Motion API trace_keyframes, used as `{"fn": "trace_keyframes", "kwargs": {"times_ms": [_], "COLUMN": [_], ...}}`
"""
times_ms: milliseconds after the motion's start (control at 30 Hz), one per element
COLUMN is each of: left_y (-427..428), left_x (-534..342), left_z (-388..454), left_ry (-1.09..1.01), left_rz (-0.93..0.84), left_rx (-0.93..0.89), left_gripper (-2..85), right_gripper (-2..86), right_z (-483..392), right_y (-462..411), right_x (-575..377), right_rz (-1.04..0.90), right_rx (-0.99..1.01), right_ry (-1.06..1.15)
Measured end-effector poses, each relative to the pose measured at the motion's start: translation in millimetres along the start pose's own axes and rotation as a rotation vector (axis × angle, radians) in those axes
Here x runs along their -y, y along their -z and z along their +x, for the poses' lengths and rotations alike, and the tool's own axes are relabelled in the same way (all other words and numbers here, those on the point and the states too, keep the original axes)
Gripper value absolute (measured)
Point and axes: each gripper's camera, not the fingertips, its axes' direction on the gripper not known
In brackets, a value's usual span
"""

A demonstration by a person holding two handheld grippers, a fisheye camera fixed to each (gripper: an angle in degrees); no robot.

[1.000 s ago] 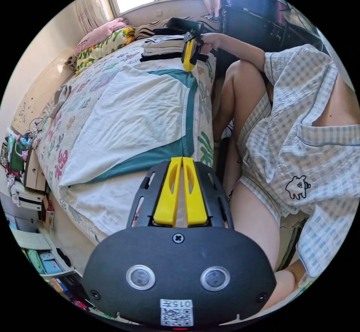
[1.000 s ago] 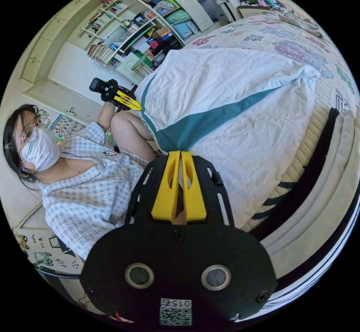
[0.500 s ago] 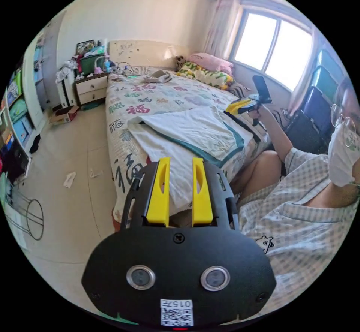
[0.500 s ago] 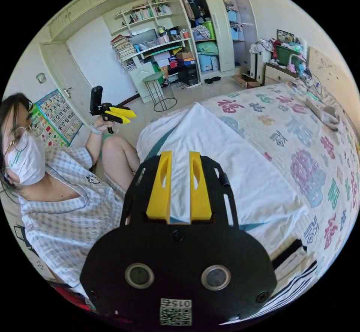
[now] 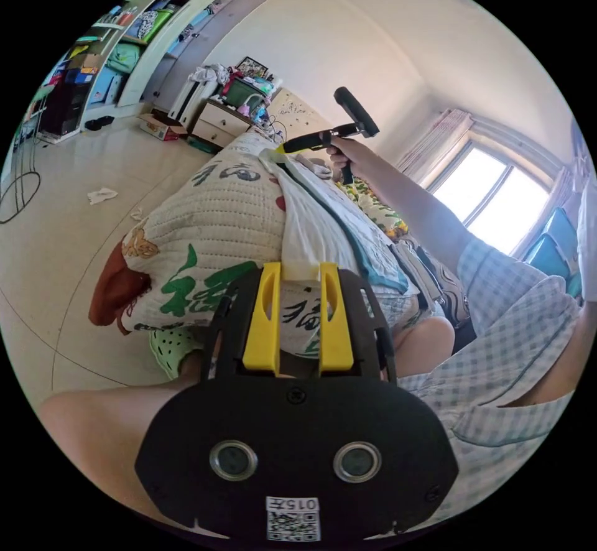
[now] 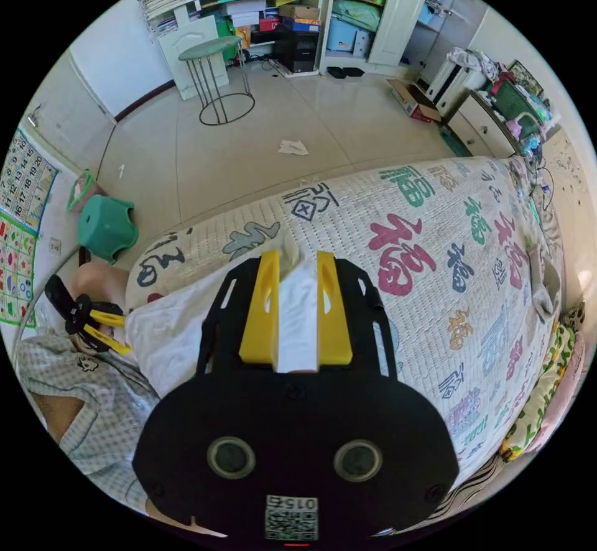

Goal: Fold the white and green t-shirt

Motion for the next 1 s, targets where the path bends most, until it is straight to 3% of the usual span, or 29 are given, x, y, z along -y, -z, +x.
{"fn": "trace_keyframes", "kwargs": {"times_ms": [200, 433, 700, 1000], "left_y": [5, 46, 144, 107], "left_x": [2, 2, 0, -10], "left_z": [-41, -70, -79, 8], "left_ry": [0.028, 0.004, -0.044, -0.261], "left_rz": [-0.002, 0.123, 0.36, 0.264], "left_rx": [-0.132, -0.28, -0.148, -0.3], "left_gripper": [1.2, -0.7, -0.7, -0.6], "right_gripper": [0.1, -0.9, -0.9, -0.7], "right_z": [-3, -15, -18, 86], "right_y": [-21, 8, 103, 223], "right_x": [42, 73, 83, -52], "right_rz": [-0.09, -0.057, 0.258, 0.551], "right_rx": [0.019, -0.097, 0.09, 0.317], "right_ry": [-0.02, -0.056, -0.045, -0.099]}}
